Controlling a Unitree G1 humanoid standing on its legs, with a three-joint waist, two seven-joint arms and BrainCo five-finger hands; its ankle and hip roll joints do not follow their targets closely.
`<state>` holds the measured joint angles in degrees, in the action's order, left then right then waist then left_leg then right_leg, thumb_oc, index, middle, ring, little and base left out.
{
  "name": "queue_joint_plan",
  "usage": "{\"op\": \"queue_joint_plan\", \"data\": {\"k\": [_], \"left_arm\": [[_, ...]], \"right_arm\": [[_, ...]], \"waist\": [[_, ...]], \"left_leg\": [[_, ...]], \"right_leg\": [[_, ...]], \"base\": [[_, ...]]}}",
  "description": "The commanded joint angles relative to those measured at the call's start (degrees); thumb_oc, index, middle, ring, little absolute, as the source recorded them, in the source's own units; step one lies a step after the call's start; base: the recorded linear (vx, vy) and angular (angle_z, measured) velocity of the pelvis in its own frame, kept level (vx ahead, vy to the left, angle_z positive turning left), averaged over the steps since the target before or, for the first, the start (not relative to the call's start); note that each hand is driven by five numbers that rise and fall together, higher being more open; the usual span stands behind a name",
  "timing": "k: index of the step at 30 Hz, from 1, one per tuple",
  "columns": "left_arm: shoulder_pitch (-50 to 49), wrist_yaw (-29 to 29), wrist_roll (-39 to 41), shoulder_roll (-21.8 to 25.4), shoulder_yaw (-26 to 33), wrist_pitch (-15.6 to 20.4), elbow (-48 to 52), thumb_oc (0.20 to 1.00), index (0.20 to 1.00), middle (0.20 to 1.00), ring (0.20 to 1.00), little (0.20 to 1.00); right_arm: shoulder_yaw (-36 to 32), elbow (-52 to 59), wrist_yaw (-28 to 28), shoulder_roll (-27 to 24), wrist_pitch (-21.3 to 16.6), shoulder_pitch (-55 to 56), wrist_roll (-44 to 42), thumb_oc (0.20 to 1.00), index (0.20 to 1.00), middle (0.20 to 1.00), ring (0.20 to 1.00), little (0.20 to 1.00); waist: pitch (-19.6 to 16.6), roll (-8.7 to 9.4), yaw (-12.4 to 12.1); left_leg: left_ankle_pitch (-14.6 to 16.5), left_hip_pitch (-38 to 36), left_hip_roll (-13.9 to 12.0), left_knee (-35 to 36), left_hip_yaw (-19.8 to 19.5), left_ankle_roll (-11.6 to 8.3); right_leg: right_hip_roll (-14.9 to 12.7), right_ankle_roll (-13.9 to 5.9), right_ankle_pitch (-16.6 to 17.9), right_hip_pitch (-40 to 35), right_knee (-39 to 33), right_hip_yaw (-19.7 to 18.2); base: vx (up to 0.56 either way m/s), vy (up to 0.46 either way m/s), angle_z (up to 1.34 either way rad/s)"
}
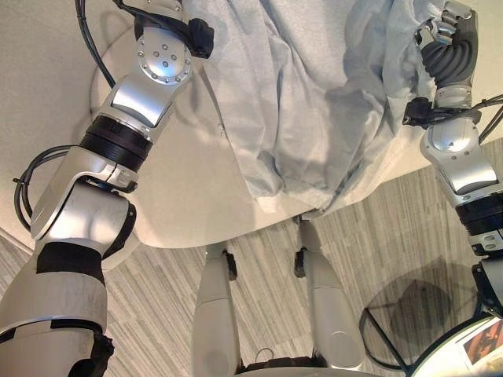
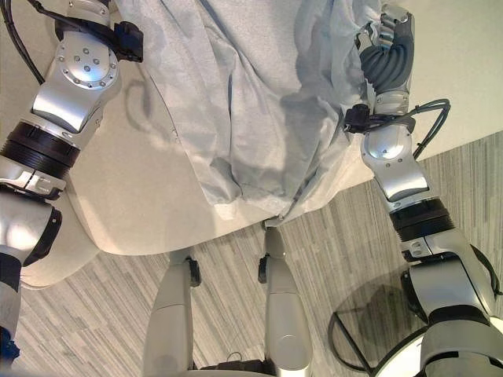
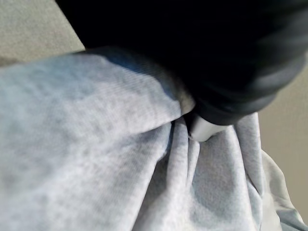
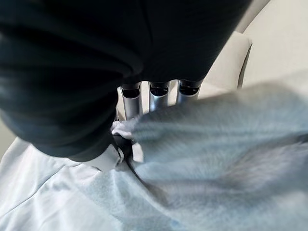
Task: Hang the clothes on the sofa on the clothes rack.
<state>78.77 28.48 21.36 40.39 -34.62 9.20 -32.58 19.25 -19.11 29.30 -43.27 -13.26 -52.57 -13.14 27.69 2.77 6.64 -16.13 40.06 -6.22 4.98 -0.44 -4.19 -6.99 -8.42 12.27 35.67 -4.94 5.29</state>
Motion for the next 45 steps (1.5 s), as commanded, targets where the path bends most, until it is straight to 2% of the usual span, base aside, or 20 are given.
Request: {"op": "queue_joint_plan", "data": {"k": [1,7,10,11,18,22,23,31,35,36,38,39,40,41,43,44,45], "left_arm": [[-0.1,1.5,-1.5,1.0,4.6,3.7,1.6,0.2,0.2,0.2,0.2,0.2],[-5.9,1.3,-2.7,3.0,8.1,4.3,4.6,0.2,0.2,0.2,0.2,0.2],[-13.3,0.8,-3.1,4.0,12.6,5.1,8.2,0.2,0.2,0.2,0.2,0.2],[-13.7,0.8,-3.2,4.0,12.8,5.1,8.4,0.2,0.2,0.2,0.2,0.2],[-29.5,-2.0,-4.5,4.6,21.6,6.0,15.2,0.2,0.2,0.2,0.2,0.2],[-40.6,-4.9,-4.8,3.2,28.6,6.3,20.1,0.2,0.2,0.2,0.2,0.2],[-41.2,-4.9,-4.9,3.1,28.8,6.1,20.6,0.2,0.2,0.2,0.2,0.2],[-52.0,-7.6,-7.4,3.1,35.2,4.7,22.3,0.2,0.2,0.2,0.2,0.2],[-52.0,-7.6,-7.4,3.1,35.2,4.7,22.3,0.2,0.2,0.2,0.2,0.2],[-54.2,-7.8,-8.0,3.3,36.7,4.6,22.3,0.2,0.2,0.2,0.2,0.2],[-58.6,-8.7,-8.1,3.3,39.3,4.0,22.7,0.2,0.2,0.2,0.2,0.2],[-61.5,-9.4,-8.7,3.2,40.8,3.4,23.4,0.2,0.2,0.2,0.2,0.2],[-62.3,-9.3,-9.1,3.2,41.2,3.4,23.5,0.2,0.2,0.2,0.2,0.2],[-62.4,-9.3,-9.1,3.1,41.3,3.4,23.6,0.2,0.2,0.2,0.2,0.2],[-63.1,-9.4,-9.4,3.0,41.6,3.4,23.7,0.2,0.2,0.2,0.2,0.2],[-61.6,-8.8,-9.8,2.5,40.9,3.6,23.7,0.2,0.2,0.2,0.2,0.2],[-61.5,-8.8,-9.8,2.4,40.9,3.6,23.7,0.2,0.2,0.2,0.2,0.2]], "right_arm": [[-2.5,4.4,1.9,-0.3,-1.9,-2.7,5.0,0.2,0.2,0.2,0.2,0.2],[-2.9,9.7,1.7,-0.5,-3.1,-3.7,7.6,0.2,0.2,0.2,0.2,0.2],[-3.9,13.8,0.2,-1.0,-3.5,-1.5,8.8,0.2,0.2,0.2,0.2,0.2],[-3.9,14.0,0.2,-1.0,-3.4,-1.3,8.8,0.2,0.2,0.2,0.2,0.2],[-7.2,18.4,-5.1,-2.3,-3.0,6.5,8.9,0.2,0.2,0.2,0.2,0.2],[-10.1,20.2,-10.5,-2.2,-2.6,14.1,7.9,0.2,0.2,0.2,0.2,0.2],[-10.3,20.6,-10.6,-2.1,-2.5,14.6,7.9,0.2,0.2,0.2,0.2,0.2],[-12.4,19.8,-16.4,-0.2,-2.0,21.0,3.4,0.2,0.2,0.2,0.2,0.2],[-12.4,19.8,-16.4,-0.2,-2.0,21.0,3.4,0.2,0.2,0.2,0.2,0.2],[-13.1,19.2,-16.8,-0.1,-2.2,21.4,1.9,0.2,0.2,0.2,0.2,0.2],[-13.9,17.3,-16.7,0.5,-2.2,21.4,-0.4,0.2,0.2,0.2,0.2,0.2],[-13.7,16.8,-16.9,0.2,-2.4,20.6,-1.2,0.2,0.2,0.2,0.2,0.2],[-13.5,16.8,-17.0,0.2,-2.4,20.4,-1.4,0.2,0.2,0.2,0.2,0.2],[-13.4,16.7,-17.0,0.2,-2.4,20.3,-1.5,0.2,0.2,0.2,0.2,0.2],[-12.9,16.4,-17.0,0.0,-2.4,19.3,-1.8,0.2,0.2,0.2,0.2,0.2],[-12.6,15.6,-15.9,-1.4,-2.4,17.0,-1.0,0.2,0.2,0.2,0.2,0.2],[-12.6,15.6,-15.9,-1.5,-2.4,16.9,-1.0,0.2,0.2,0.2,0.2,0.2]], "waist": [[-1.4,0.03,0.0],[-3.3,-0.35,-1.0],[-5.6,-0.78,-2.0],[-5.5,-0.71,-1.9],[-10.5,-2.04,-3.9],[-15.3,-2.44,-5.7],[-15.3,-2.48,-5.6],[-22.3,-2.68,-9.0],[-22.2,-2.7,-8.9],[-23.3,-2.94,-10.2],[-25.1,-3.18,-12.8],[-26.1,-3.32,-14.3],[-26.2,-3.43,-15.1],[-26.2,-3.48,-14.9],[-26.2,-3.56,-16.0],[-25.4,-3.5,-16.9],[-25.4,-3.54,-16.7]], "left_leg": [[10.4,-9.3,0.3,0.0,-3.9,-2.47],[10.9,-12.7,0.6,0.0,-3.4,-2.69],[12.5,-17.7,0.6,0.0,-2.8,-3.04],[12.1,-17.6,0.8,0.0,-2.8,-3.01],[13.1,-25.9,1.3,0.0,-2.3,-3.5],[14.1,-31.0,0.8,0.0,-2.2,-3.61],[14.2,-31.3,0.7,0.0,-2.3,-3.64],[14.8,-37.8,-1.1,0.0,-3.3,-4.74],[14.8,-37.9,-1.1,0.0,-3.4,-4.75],[14.9,-39.0,-1.6,0.0,-3.8,-5.07],[13.9,-39.9,-2.4,0.0,-5.5,-5.62],[12.5,-39.3,-2.6,0.0,-7.5,-6.04],[12.0,-39.1,-2.7,0.0,-8.3,-6.18],[12.0,-39.0,-2.7,0.0,-8.5,-6.21],[10.2,-37.5,-2.4,0.0,-10.2,-6.85],[8.4,-34.7,-2.0,0.0,-10.1,-7.69],[8.0,-34.4,-1.8,0.0,-10.3,-7.56]], "right_leg": [[1.4,-1.83,-1.1,-1.3,-0.1,-0.2],[1.0,-1.9,-1.7,-4.9,0.0,0.1],[0.8,-2.04,-2.9,-10.2,0.2,0.8],[0.7,-2.03,-2.5,-10.2,0.0,0.8],[-0.2,-1.84,-4.5,-20.0,0.1,3.8],[0.1,-1.37,-6.7,-25.5,-0.1,5.7],[0.1,-1.36,-6.8,-25.9,-0.1,5.7],[1.0,-0.44,-10.5,-34.0,-0.1,9.1],[1.0,-0.43,-10.6,-34.2,-0.1,9.1],[1.5,-0.14,-11.8,-35.8,-0.1,9.7],[2.1,0.53,-13.2,-38.5,-0.1,11.5],[2.4,0.89,-13.6,-39.4,-0.1,13.5],[2.4,1.04,-13.8,-39.6,-0.1,13.9],[2.5,1.06,-13.8,-39.6,-0.1,14.0],[2.4,1.12,-14.0,-39.7,-0.1,15.3],[1.8,1.0,-14.3,-39.9,-0.1,17.9],[1.7,0.92,-14.0,-39.7,-0.1,18.1]], "base": [[0.02,-0.018,0.05],[0.01,-0.014,0.01],[0.07,-0.06,0.05],[0.07,-0.056,0.13],[0.09,-0.051,0.21],[0.15,-0.067,0.24],[0.15,-0.07,0.25],[0.12,-0.096,0.18],[0.02,-0.03,0.22],[0.07,-0.132,0.04],[0.09,-0.219,-0.01],[0.03,-0.177,0.1],[-0.02,-0.094,0.41],[-0.03,-0.026,0.58],[-0.11,-0.021,0.7],[-0.16,0.003,0.78],[-0.14,0.036,0.93]]}}
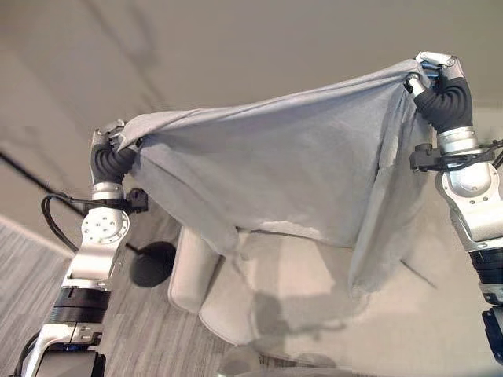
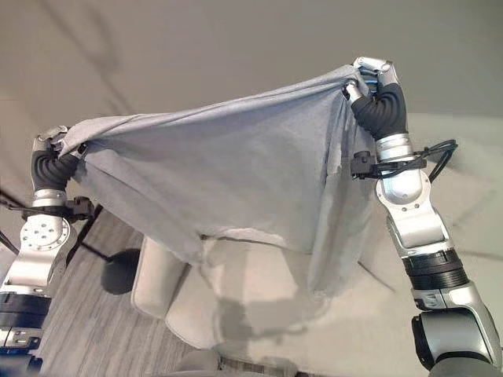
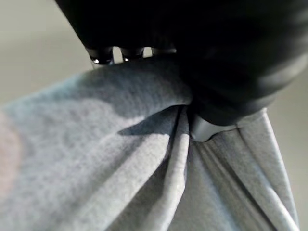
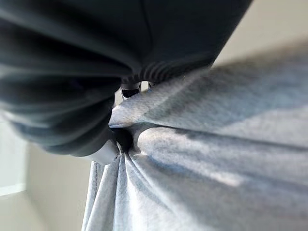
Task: Hang the clothes on the sofa on the clothes rack.
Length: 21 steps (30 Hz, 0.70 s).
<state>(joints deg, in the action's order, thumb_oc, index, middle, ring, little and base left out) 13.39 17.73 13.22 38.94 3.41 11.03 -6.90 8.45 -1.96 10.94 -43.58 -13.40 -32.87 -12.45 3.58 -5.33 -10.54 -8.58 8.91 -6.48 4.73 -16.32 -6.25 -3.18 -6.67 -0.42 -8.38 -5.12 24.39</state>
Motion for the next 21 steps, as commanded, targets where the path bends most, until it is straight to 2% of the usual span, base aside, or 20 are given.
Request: {"op": "queue_joint_plan", "data": {"k": [1,5,7,8,9,10,11,12,15,17,18,19,20,21], "left_arm": [[4.1,2.1,-1.8,3.8,2.8,1.9,-2.1,0.2,0.2,0.2,0.2,0.2],[3.9,3.0,-2.1,4.1,3.9,2.5,-1.6,0.2,0.2,0.2,0.2,0.2],[3.2,3.1,-1.9,3.8,5.0,2.9,-1.0,0.2,0.2,0.2,0.2,0.2],[2.7,3.3,-1.4,4.0,5.9,3.1,-0.8,0.2,0.2,0.2,0.2,0.2],[2.6,3.3,-1.4,4.1,6.0,3.1,-0.8,0.2,0.2,0.2,0.2,0.2],[2.5,3.5,-1.0,4.3,6.5,3.1,-0.8,0.2,0.2,0.2,0.2,0.2],[2.1,3.5,-0.9,4.5,6.9,3.1,-0.7,0.2,0.2,0.2,0.2,0.2],[1.7,3.3,-1.5,5.5,7.5,2.7,-0.6,0.2,0.2,0.2,0.2,0.2],[2.0,2.7,-1.8,6.0,7.2,2.1,-0.4,0.2,0.2,0.2,0.2,0.2],[3.9,2.6,-2.8,7.2,6.3,1.7,-1.1,0.2,0.2,0.2,0.2,0.2],[5.1,2.7,-3.3,8.0,5.8,1.7,-1.4,0.2,0.2,0.2,0.2,0.2],[5.1,2.7,-3.3,8.0,5.8,1.7,-1.4,0.2,0.2,0.2,0.2,0.2],[6.6,3.3,-3.6,9.3,6.2,1.7,-1.4,0.2,0.2,0.2,0.2,0.2],[6.5,3.2,-3.6,9.3,6.5,1.6,-1.4,0.2,0.2,0.2,0.2,0.2]], "right_arm": [[-1.6,-1.8,2.8,-1.6,-2.2,-3.5,-1.2,0.2,0.2,0.2,0.2,0.2],[-0.6,-2.2,3.7,-2.6,-2.0,-5.3,-0.2,0.2,0.2,0.2,0.2,0.2],[-1.0,-2.0,3.6,-2.8,-1.9,-5.1,0.2,0.2,0.2,0.2,0.2,0.2],[-1.5,-1.4,3.6,-3.0,-1.6,-4.5,0.6,0.2,0.2,0.2,0.2,0.2],[-1.5,-1.3,3.6,-2.9,-1.6,-4.4,0.6,0.2,0.2,0.2,0.2,0.2],[-2.3,-1.0,3.6,-3.0,-1.4,-3.5,1.0,0.2,0.2,0.2,0.2,0.2],[-3.0,-0.7,3.5,-3.1,-1.2,-2.9,1.3,0.2,0.2,0.2,0.2,0.2],[-4.4,-0.4,3.7,-3.2,-1.2,-2.0,1.6,0.2,0.2,0.2,0.2,0.2],[-6.0,0.1,4.0,-2.3,-0.9,-0.5,2.1,0.2,0.2,0.2,0.2,0.2],[-8.5,0.8,5.0,-1.1,-0.3,1.5,4.1,0.2,0.2,0.2,0.2,0.2],[-9.3,0.8,5.7,-0.7,0.1,2.0,5.1,0.2,0.2,0.2,0.2,0.2],[-9.3,0.8,5.7,-0.7,0.1,2.0,5.1,0.2,0.2,0.2,0.2,0.2],[-10.6,0.6,8.0,1.0,0.8,2.5,8.0,0.2,0.2,0.2,0.2,0.2],[-11.1,0.9,8.1,1.8,1.0,2.8,8.1,0.2,0.2,0.2,0.2,0.2]], "waist": [[-1.2,4.61,0.4],[-0.7,5.12,0.4],[-1.0,5.47,1.3],[-1.5,5.27,2.4],[-1.5,5.22,2.4],[-1.9,4.57,3.4],[-2.2,4.14,3.9],[-3.0,3.66,4.6],[-3.0,3.62,4.7],[-2.7,4.41,5.1],[-2.5,5.18,4.8],[-2.5,5.18,4.8],[-1.0,6.89,3.4],[-0.6,6.76,3.2]], "left_leg": [[0.4,-3.1,-1.6,0.3,6.1,-5.56],[2.2,-5.7,-3.8,-0.7,9.8,-5.41],[3.0,-7.1,-5.6,-2.3,11.4,-5.32],[2.7,-8.8,-7.8,-3.8,12.0,-5.8],[2.7,-8.8,-7.8,-3.8,12.0,-5.83],[2.4,-10.1,-9.3,-3.9,11.8,-6.63],[2.7,-10.5,-9.6,-3.3,11.7,-6.83],[5.7,-12.0,-9.3,-1.4,12.9,-6.99],[7.7,-12.5,-8.0,-0.4,14.0,-6.1],[10.7,-12.7,-4.5,0.3,15.0,-3.99],[11.5,-12.6,-2.8,0.3,15.5,-3.11],[11.5,-12.6,-2.8,0.3,15.5,-3.11],[13.2,-12.0,1.2,0.3,17.8,-1.1],[13.1,-11.9,1.8,0.3,18.1,-0.42]], "right_leg": [[-2.4,-0.91,-1.2,4.3,0.1,-0.3],[-4.8,-1.51,0.4,4.3,0.1,1.9],[-6.5,-2.14,1.7,5.0,0.1,2.8],[-7.7,-2.83,2.7,5.6,0.4,3.0],[-7.6,-2.85,2.8,5.5,0.4,3.0],[-8.7,-3.89,3.6,5.7,0.6,3.0],[-9.1,-4.31,4.0,5.7,0.6,2.8],[-10.2,-5.22,5.1,5.9,0.7,2.6],[-12.0,-6.04,6.6,6.5,1.1,2.1],[-16.2,-8.03,10.2,8.0,1.9,1.9],[-17.8,-8.33,11.5,8.7,2.1,1.9],[-17.8,-8.33,11.5,8.7,2.1,1.9],[-22.2,-8.33,18.1,11.6,2.9,2.9],[-22.0,-8.33,16.4,11.7,4.1,2.7]], "base": [[-0.04,0.053,1.04],[-0.08,0.136,0.69],[-0.08,0.247,0.31],[-0.05,0.247,0.45],[-0.01,0.382,0.43],[0.02,0.287,0.29],[0.06,0.48,0.11],[0.06,0.289,0.19],[0.0,0.288,0.25],[-0.1,0.468,-0.05],[-0.1,0.34,0.06],[-0.29,0.479,0.12],[-0.28,0.456,0.02],[-0.32,0.566,-0.15]]}}
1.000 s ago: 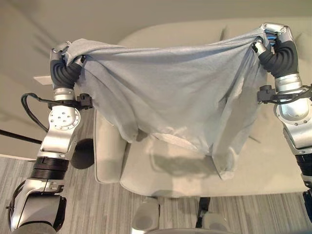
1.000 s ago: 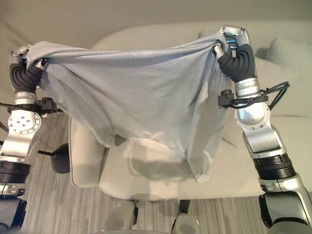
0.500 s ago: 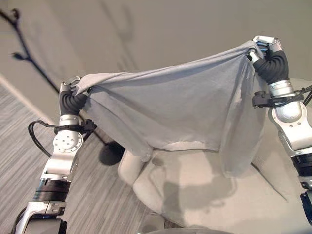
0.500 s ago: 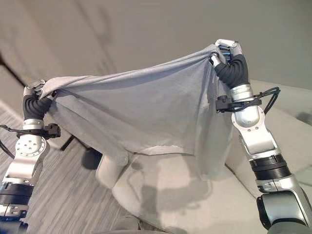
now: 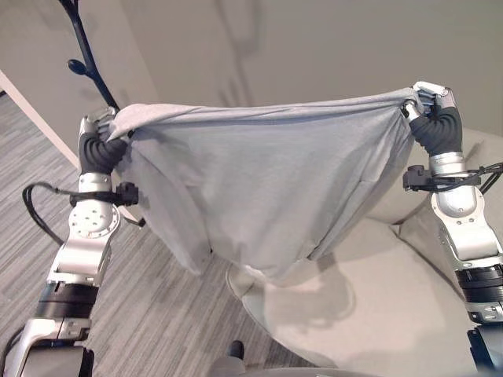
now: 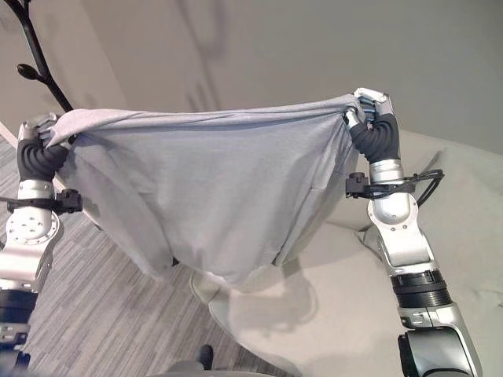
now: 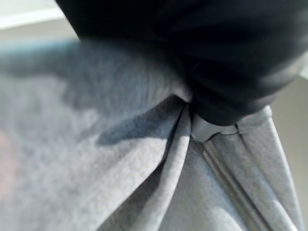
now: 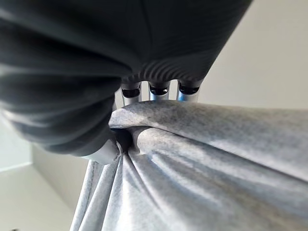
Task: Hang the clothes on the sofa on the clothes rack.
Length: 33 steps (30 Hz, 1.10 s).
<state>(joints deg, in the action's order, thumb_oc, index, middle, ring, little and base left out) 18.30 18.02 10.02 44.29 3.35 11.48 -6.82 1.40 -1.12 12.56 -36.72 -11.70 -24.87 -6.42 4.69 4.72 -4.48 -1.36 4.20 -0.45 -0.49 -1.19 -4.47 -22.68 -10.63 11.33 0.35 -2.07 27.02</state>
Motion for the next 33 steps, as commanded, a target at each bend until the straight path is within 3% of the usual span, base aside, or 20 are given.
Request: {"op": "queue_joint_plan", "data": {"k": [1,3,6,9,13,18,20,21,22,24,26,27,28,30,32,33], "left_arm": [[1.5,3.0,-0.2,4.1,6.6,1.1,-1.6,0.2,0.2,0.2,0.2,0.2],[2.4,2.8,0.3,4.7,5.8,0.6,-2.0,0.2,0.2,0.2,0.2,0.2],[2.3,2.4,0.6,3.3,5.5,0.0,-2.0,0.2,0.2,0.2,0.2,0.2],[1.2,1.8,0.3,1.6,6.1,-0.4,-1.2,0.2,0.2,0.2,0.2,0.2],[-2.1,1.0,0.3,-1.1,7.4,-0.2,0.4,0.2,0.2,0.2,0.2,0.2],[-3.3,0.1,0.3,-3.9,7.2,-0.6,2.5,0.2,0.2,0.2,0.2,0.2],[-2.8,-0.5,0.1,-3.9,6.5,-0.6,2.8,0.2,0.2,0.2,0.2,0.2],[-2.1,-0.6,0.6,-3.5,6.0,-0.3,3.1,0.2,0.2,0.2,0.2,0.2],[-2.0,-0.6,0.6,-3.5,5.9,-0.3,2.9,0.2,0.2,0.2,0.2,0.2],[-1.0,-0.7,1.6,-2.9,5.3,0.0,3.0,0.2,0.2,0.2,0.2,0.2],[0.4,-0.5,2.3,-1.7,4.2,0.1,2.5,0.2,0.2,0.2,0.2,0.2],[2.0,-0.2,2.8,-0.2,3.0,0.2,1.8,0.2,0.2,0.2,0.2,0.2],[3.2,0.2,3.2,0.7,2.0,0.4,1.2,0.2,0.2,0.2,0.2,0.2],[4.1,0.2,3.5,1.4,1.3,0.4,0.7,0.2,0.2,0.2,0.2,0.2],[5.0,0.1,3.3,0.7,0.7,0.4,0.7,0.2,0.2,0.2,0.2,0.2],[5.7,-0.2,3.1,0.8,0.0,0.4,0.7,0.2,0.2,0.2,0.2,0.2]], "right_arm": [[-4.1,0.2,6.6,-4.8,-0.7,-5.1,2.2,0.2,0.2,0.2,0.2,0.2],[-4.2,0.4,6.5,-5.2,-0.8,-5.4,1.9,0.2,0.2,0.2,0.2,0.2],[-4.0,0.0,5.2,-5.3,-0.7,-5.0,1.5,0.2,0.2,0.2,0.2,0.2],[-4.4,-0.6,4.5,-5.0,-0.7,-3.7,1.0,0.2,0.2,0.2,0.2,0.2],[-4.8,-1.3,3.8,-4.9,-0.5,-2.3,0.2,0.2,0.2,0.2,0.2,0.2],[-6.6,-1.2,3.7,-5.5,-0.3,0.1,-0.2,0.2,0.2,0.2,0.2,0.2],[-7.4,-1.0,3.8,-6.1,0.1,0.8,0.0,0.2,0.2,0.2,0.2,0.2],[-7.0,-1.0,3.9,-7.0,0.2,0.5,-0.2,0.2,0.2,0.2,0.2,0.2],[-7.0,-1.0,3.9,-7.0,0.2,0.3,-0.3,0.2,0.2,0.2,0.2,0.2],[-7.3,-1.1,4.1,-7.7,0.2,0.9,-0.6,0.2,0.2,0.2,0.2,0.2],[-8.3,-0.7,5.1,-8.8,-0.1,1.8,-0.2,0.2,0.2,0.2,0.2,0.2],[-9.2,-0.4,5.8,-9.9,-0.2,2.7,-0.2,0.2,0.2,0.2,0.2,0.2],[-9.2,-0.5,6.6,-10.4,-0.2,2.6,0.3,0.2,0.2,0.2,0.2,0.2],[-9.4,-0.3,6.2,-10.7,0.0,3.1,0.2,0.2,0.2,0.2,0.2,0.2],[-10.8,0.5,5.8,-10.3,0.3,3.7,0.5,0.2,0.2,0.2,0.2,0.2],[-11.4,0.5,6.0,-10.2,0.4,3.8,0.7,0.2,0.2,0.2,0.2,0.2]], "waist": [[-1.5,-3.43,-2.8],[-1.0,-2.95,-2.4],[-1.3,-2.58,-2.8],[-2.3,-0.79,-3.6],[-3.2,-0.03,-4.1],[-3.0,-0.2,-3.8],[-2.3,0.04,-3.1],[-1.7,0.57,-2.6],[-1.6,0.52,-2.6],[-1.3,0.57,-1.3],[-1.9,0.27,0.1],[-2.6,-0.44,1.2],[-2.8,-0.99,1.6],[-3.0,-2.0,1.6],[-4.1,-3.37,2.6],[-4.4,-3.53,2.8]], "left_leg": [[5.9,-7.0,-3.8,5.5,3.2,-1.69],[4.2,-5.8,-1.4,5.5,2.7,0.81],[2.8,-4.7,0.1,5.5,1.9,2.44],[1.7,-4.2,2.0,5.5,1.5,2.4],[1.4,-4.4,2.5,5.5,0.8,2.1],[1.4,-3.7,2.8,3.3,-0.6,2.03],[2.1,-1.7,1.3,0.5,-0.1,1.11],[2.1,-0.9,-1.8,-0.9,-0.2,0.19],[2.3,-0.8,-1.9,-1.1,-0.3,0.09],[0.8,-0.8,-8.2,-1.1,-0.1,-0.65],[-3.2,-0.8,-15.2,0.3,0.6,-1.99],[-6.4,-0.8,-19.7,1.1,0.4,-3.91],[-7.1,-1.4,-20.9,2.0,-0.3,-5.14],[-6.5,-2.1,-20.7,3.1,-2.2,-6.16],[-3.3,-3.4,-19.3,4.2,-2.9,-8.4],[-1.4,-3.6,-18.0,3.9,-2.8,-8.54]], "right_leg": [[-1.9,-4.37,3.0,2.6,2.7,-0.7],[3.1,-2.82,-4.8,2.5,11.0,-6.1],[12.1,-0.51,-13.9,2.0,16.9,-9.0],[17.1,2.34,-15.7,-1.8,8.8,-11.5],[19.3,2.16,-12.4,-3.9,0.8,-14.8],[19.0,1.84,-11.1,-5.8,-2.9,-13.9],[17.5,1.53,-10.7,-5.8,-2.9,-12.8],[15.4,1.07,-10.1,-5.3,-2.5,-12.4],[15.5,1.09,-10.2,-5.3,-2.5,-12.4],[13.2,0.27,-10.4,-3.8,-1.5,-11.8],[11.4,-0.78,-10.7,-3.3,-1.2,-11.4],[9.2,-2.18,-10.8,-3.8,-0.7,-11.3],[8.4,-2.69,-10.9,-3.8,-0.4,-10.9],[7.7,-3.53,-10.8,-4.4,-0.1,-11.2],[5.7,-4.37,-9.3,-4.9,0.0,-11.2],[4.1,-4.37,-7.8,-4.7,-0.1,-11.6]], "base": [[-0.18,0.408,-0.34],[-0.19,0.387,-0.22],[-0.08,0.162,0.0],[0.0,0.026,-0.02],[0.01,0.0,0.02],[-0.03,0.041,0.21],[-0.13,0.203,0.55],[-0.12,0.244,0.43],[-0.16,0.324,0.32],[-0.1,0.277,0.25],[0.01,0.437,0.1],[0.09,0.557,0.18],[0.09,0.435,0.35],[0.09,0.309,0.35],[0.12,0.463,-0.11],[0.09,0.575,-0.05]]}}
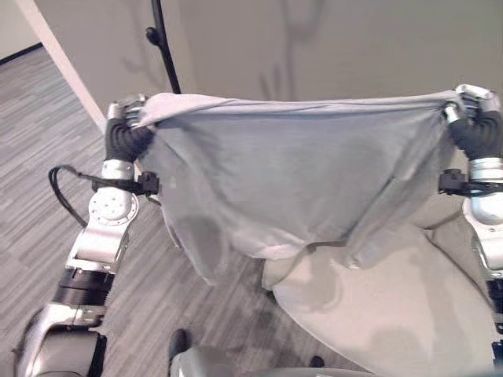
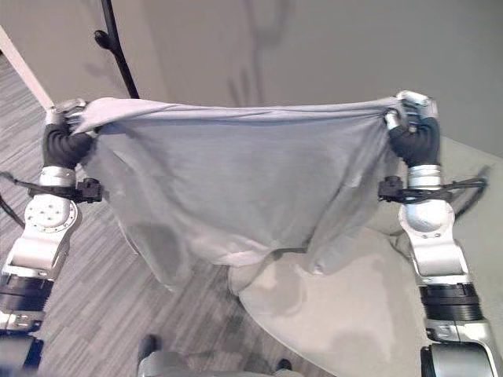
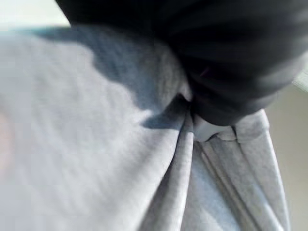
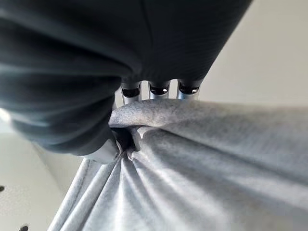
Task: Hang the clothes on the sofa on the clothes rack.
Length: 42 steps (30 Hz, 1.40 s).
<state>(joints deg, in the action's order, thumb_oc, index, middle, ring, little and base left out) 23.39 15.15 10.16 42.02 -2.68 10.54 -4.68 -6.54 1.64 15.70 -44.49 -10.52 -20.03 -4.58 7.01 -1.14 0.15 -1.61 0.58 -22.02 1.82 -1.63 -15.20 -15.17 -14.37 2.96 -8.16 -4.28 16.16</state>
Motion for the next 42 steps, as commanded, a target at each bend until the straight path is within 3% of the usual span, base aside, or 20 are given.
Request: {"op": "queue_joint_plan", "data": {"k": [1,2,4,5,6,8,10,11,12,13,15,17,20,23,24,26,27,29,30,42], "left_arm": [[1.7,2.4,3.0,3.7,5.1,1.2,-1.9,0.2,0.2,0.2,0.2,0.2],[1.8,2.4,3.0,3.7,5.0,1.2,-1.9,0.2,0.2,0.2,0.2,0.2],[2.5,2.1,2.0,5.3,5.0,1.3,-2.2,0.2,0.2,0.2,0.2,0.2],[2.4,2.1,2.0,5.3,5.0,1.3,-2.2,0.2,0.2,0.2,0.2,0.2],[1.9,1.9,1.9,5.2,5.5,1.4,-1.4,0.2,0.2,0.2,0.2,0.2],[1.6,1.6,2.2,4.5,5.6,1.2,-1.0,0.2,0.2,0.2,0.2,0.2],[1.7,1.3,2.5,3.9,5.4,0.7,-1.2,0.2,0.2,0.2,0.2,0.2],[1.8,1.3,2.5,3.8,5.5,0.7,-1.2,0.2,0.2,0.2,0.2,0.2],[1.6,1.0,2.9,2.6,5.5,0.6,-1.1,0.2,0.2,0.2,0.2,0.2],[1.6,1.0,2.9,2.6,5.5,0.6,-1.1,0.2,0.2,0.2,0.2,0.2],[1.3,0.6,3.0,-0.1,5.1,0.3,-0.9,0.2,0.2,0.2,0.2,0.2],[1.9,0.4,3.0,-2.0,4.3,0.6,-1.3,0.2,0.2,0.2,0.2,0.2],[1.2,-0.3,4.0,-2.9,4.5,0.9,-0.6,0.2,0.2,0.2,0.2,0.2],[0.1,-0.7,4.5,-4.9,4.5,0.6,0.7,0.2,0.2,0.2,0.2,0.2],[0.3,-0.8,4.6,-5.2,4.3,0.6,0.8,0.2,0.2,0.2,0.2,0.2],[0.7,-0.8,4.3,-4.9,4.0,0.7,0.5,0.2,0.2,0.2,0.2,0.2],[0.7,-0.4,4.1,-4.2,3.8,0.7,0.6,0.2,0.2,0.2,0.2,0.2],[0.4,-0.6,4.2,-4.2,4.2,0.7,0.8,0.2,0.2,0.2,0.2,0.2],[0.2,-0.7,3.5,-3.9,4.1,0.5,0.6,0.2,0.2,0.2,0.2,0.2],[4.8,-2.3,2.5,-1.8,0.6,0.2,-0.3,0.2,0.2,0.2,0.2,0.2]], "right_arm": [[-4.2,-2.0,3.3,-1.3,-0.3,-0.9,-0.4,0.2,0.2,0.2,0.2,0.2],[-4.3,-1.9,3.3,-1.2,-0.2,-0.9,-0.3,0.2,0.2,0.2,0.2,0.2],[-4.4,-1.7,4.0,0.3,0.3,-1.9,1.0,0.2,0.2,0.2,0.2,0.2],[-4.3,-1.7,4.0,0.3,0.4,-1.9,1.0,0.2,0.2,0.2,0.2,0.2],[-4.0,-2.1,4.2,1.1,0.1,-2.7,1.0,0.2,0.2,0.2,0.2,0.2],[-3.8,-2.1,3.8,0.9,-0.2,-3.1,0.7,0.2,0.2,0.2,0.2,0.2],[-2.7,-2.4,3.5,0.6,-0.6,-4.2,-0.1,0.2,0.2,0.2,0.2,0.2],[-2.7,-2.5,3.5,0.5,-0.7,-4.3,-0.1,0.2,0.2,0.2,0.2,0.2],[-1.9,-3.1,2.7,0.0,-1.0,-4.9,-0.4,0.2,0.2,0.2,0.2,0.2],[-1.8,-3.1,2.7,-0.1,-1.0,-4.9,-0.4,0.2,0.2,0.2,0.2,0.2],[-3.2,-3.7,3.0,-1.6,-1.3,-3.4,-0.2,0.2,0.2,0.2,0.2,0.2],[-4.0,-4.0,3.2,-2.0,-1.7,-3.2,-1.0,0.2,0.2,0.2,0.2,0.2],[-4.0,-4.1,2.8,-2.6,-1.7,-3.4,-1.7,0.2,0.2,0.2,0.2,0.2],[-4.2,-3.0,2.2,-3.1,-1.9,-2.9,-2.2,0.2,0.2,0.2,0.2,0.2],[-4.2,-2.8,2.0,-3.1,-1.8,-2.9,-2.4,0.2,0.2,0.2,0.2,0.2],[-4.0,-2.6,2.0,-3.4,-1.7,-3.4,-2.3,0.2,0.2,0.2,0.2,0.2],[-3.5,-2.8,2.4,-3.7,-1.9,-3.7,-2.0,0.2,0.2,0.2,0.2,0.2],[-3.4,-2.9,1.6,-3.6,-1.1,-3.1,-1.8,0.2,0.2,0.2,0.2,0.2],[-4.3,-2.0,1.4,-2.5,-0.8,-1.9,-0.9,0.2,0.2,0.2,0.2,0.2],[-2.2,-1.2,1.4,0.8,0.1,-3.9,0.8,0.2,0.2,0.2,0.2,0.2]], "waist": [[-6.6,2.36,-1.2],[-6.6,2.62,-1.4],[-6.3,3.0,-1.8],[-6.3,3.09,-1.9],[-5.4,3.2,-1.3],[-4.9,2.95,-1.5],[-4.5,2.87,-2.1],[-4.4,2.84,-2.1],[-4.2,3.05,-2.2],[-4.2,3.0,-2.2],[-4.0,4.56,-1.6],[-4.5,5.66,-1.6],[-5.1,6.28,-1.7],[-3.2,7.33,-1.9],[-2.7,7.33,-1.9],[-3.1,7.2,-2.0],[-3.7,6.7,-2.2],[-4.7,6.06,-2.1],[-6.6,4.85,-1.3],[-6.7,3.76,-0.7]], "left_leg": [[1.6,-1.1,6.1,1.9,-1.4,3.28],[1.7,-1.1,6.4,1.8,-1.1,3.44],[4.1,-2.8,11.0,3.2,2.1,5.76],[4.1,-2.8,11.1,3.2,2.2,5.81],[5.0,-3.6,14.8,3.2,2.8,8.37],[5.3,-4.0,16.0,3.2,2.7,9.72],[4.9,-3.9,16.8,3.2,3.0,10.63],[4.6,-3.8,16.8,3.2,3.0,10.6],[3.9,-3.4,17.8,3.2,2.7,11.05],[3.9,-3.4,17.7,3.2,2.7,11.03],[3.4,-2.7,20.4,3.2,1.4,11.38],[3.2,-2.9,21.7,3.2,0.2,11.2],[3.3,-3.4,21.9,1.8,-0.3,11.42],[7.1,1.5,23.0,-11.1,-1.2,10.85],[6.6,2.7,22.5,-11.6,-1.5,10.36],[5.4,4.0,20.8,-8.9,-2.2,10.17],[3.1,4.5,18.9,-5.4,-2.9,9.82],[2.2,3.0,18.1,-0.9,-2.7,9.66],[0.5,0.3,18.3,3.1,-2.3,9.35],[3.5,-2.7,21.8,3.2,2.3,11.95]], "right_leg": [[-6.4,-0.63,5.3,5.7,2.9,-1.7],[-6.7,-0.63,5.5,5.9,2.8,-2.0],[-10.5,-0.63,12.7,9.2,3.9,-1.8],[-10.6,-0.63,12.8,9.3,3.9,-1.9],[-9.8,-0.44,10.0,10.7,8.9,-4.3],[-5.4,0.83,5.0,11.0,11.1,-5.8],[-0.6,2.78,0.2,11.5,12.6,-3.7],[-0.5,2.95,0.4,11.6,12.6,-3.6],[4.2,4.04,-2.1,12.5,12.9,-1.9],[4.3,4.07,-2.1,12.5,12.9,-1.8],[10.4,6.16,-4.0,11.1,8.8,-5.3],[11.8,6.44,-1.9,8.2,3.5,-7.1],[11.9,6.34,0.3,6.4,0.1,-7.1],[11.1,6.79,-0.6,3.7,-0.6,-6.9],[10.5,6.58,-0.7,3.5,-0.7,-6.8],[9.9,5.99,-1.0,3.6,-0.7,-6.8],[9.5,5.22,-1.6,3.8,-0.7,-6.4],[9.6,5.04,-1.9,4.0,-0.7,-6.6],[8.3,4.37,-1.6,3.9,-0.7,-6.5],[2.6,1.45,1.2,4.8,-0.4,-9.0]], "base": [[0.05,0.451,0.15],[-0.01,0.431,0.25],[-0.08,0.422,-0.1],[-0.05,0.757,-0.22],[0.02,0.607,-0.14],[0.02,0.496,0.16],[-0.01,0.162,0.02],[0.0,0.13,-0.11],[-0.02,0.076,0.04],[0.02,0.107,-0.13],[0.1,0.085,-0.14],[0.16,-0.005,1.3],[0.08,-0.049,0.42],[0.05,-0.016,0.06],[0.0,0.084,-0.01],[0.09,0.126,-0.01],[0.11,0.117,0.02],[0.15,0.172,-0.07],[0.22,0.212,-0.11],[0.08,0.142,-0.18]]}}
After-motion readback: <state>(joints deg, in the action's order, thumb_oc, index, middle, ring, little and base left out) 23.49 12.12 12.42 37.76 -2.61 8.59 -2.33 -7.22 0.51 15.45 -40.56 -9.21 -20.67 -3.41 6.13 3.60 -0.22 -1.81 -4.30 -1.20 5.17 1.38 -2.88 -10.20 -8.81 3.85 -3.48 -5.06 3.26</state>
